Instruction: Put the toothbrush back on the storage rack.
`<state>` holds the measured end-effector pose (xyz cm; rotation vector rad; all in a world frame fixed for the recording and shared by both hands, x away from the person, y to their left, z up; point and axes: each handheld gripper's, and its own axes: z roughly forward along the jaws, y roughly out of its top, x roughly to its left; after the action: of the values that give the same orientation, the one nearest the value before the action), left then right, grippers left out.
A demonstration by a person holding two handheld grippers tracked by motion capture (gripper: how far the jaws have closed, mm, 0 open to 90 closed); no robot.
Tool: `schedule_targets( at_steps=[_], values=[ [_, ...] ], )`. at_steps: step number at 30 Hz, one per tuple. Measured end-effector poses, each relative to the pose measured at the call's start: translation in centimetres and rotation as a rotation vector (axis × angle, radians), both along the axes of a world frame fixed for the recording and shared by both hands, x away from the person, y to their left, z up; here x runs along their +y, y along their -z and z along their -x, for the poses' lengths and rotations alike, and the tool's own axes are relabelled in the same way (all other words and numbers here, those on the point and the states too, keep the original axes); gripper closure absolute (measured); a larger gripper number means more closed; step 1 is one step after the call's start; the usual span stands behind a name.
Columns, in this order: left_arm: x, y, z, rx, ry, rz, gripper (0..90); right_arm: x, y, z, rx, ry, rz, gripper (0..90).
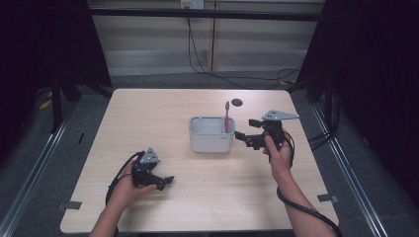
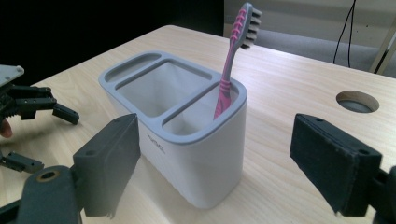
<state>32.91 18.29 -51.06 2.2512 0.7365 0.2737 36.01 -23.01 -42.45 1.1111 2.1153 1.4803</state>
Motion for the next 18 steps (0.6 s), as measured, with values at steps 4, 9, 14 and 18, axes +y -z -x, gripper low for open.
schedule_targets(
  at_steps=[4, 9, 14, 18],
  values=[
    [0.00, 0.00, 0.00, 0.000, 0.000, 0.000, 5.4, -0.18, 0.19, 0.24, 0.004, -0.007, 0.003, 15.8],
    [0.01, -0.03, 0.01, -0.002, -0.001, -0.005, 5.4, -0.30, 0.43, 0.52, 0.008, -0.017, 0.009, 15.8],
    [0.02, -0.04, 0.02, -0.003, -0.001, -0.007, 5.4, -0.39, 0.62, 0.78, 0.010, -0.029, 0.011, 15.8],
    [0.02, -0.04, 0.02, -0.003, -0.001, -0.007, 5.4, -0.50, 0.89, 1.02, 0.016, -0.041, 0.023, 15.8]
  ],
)
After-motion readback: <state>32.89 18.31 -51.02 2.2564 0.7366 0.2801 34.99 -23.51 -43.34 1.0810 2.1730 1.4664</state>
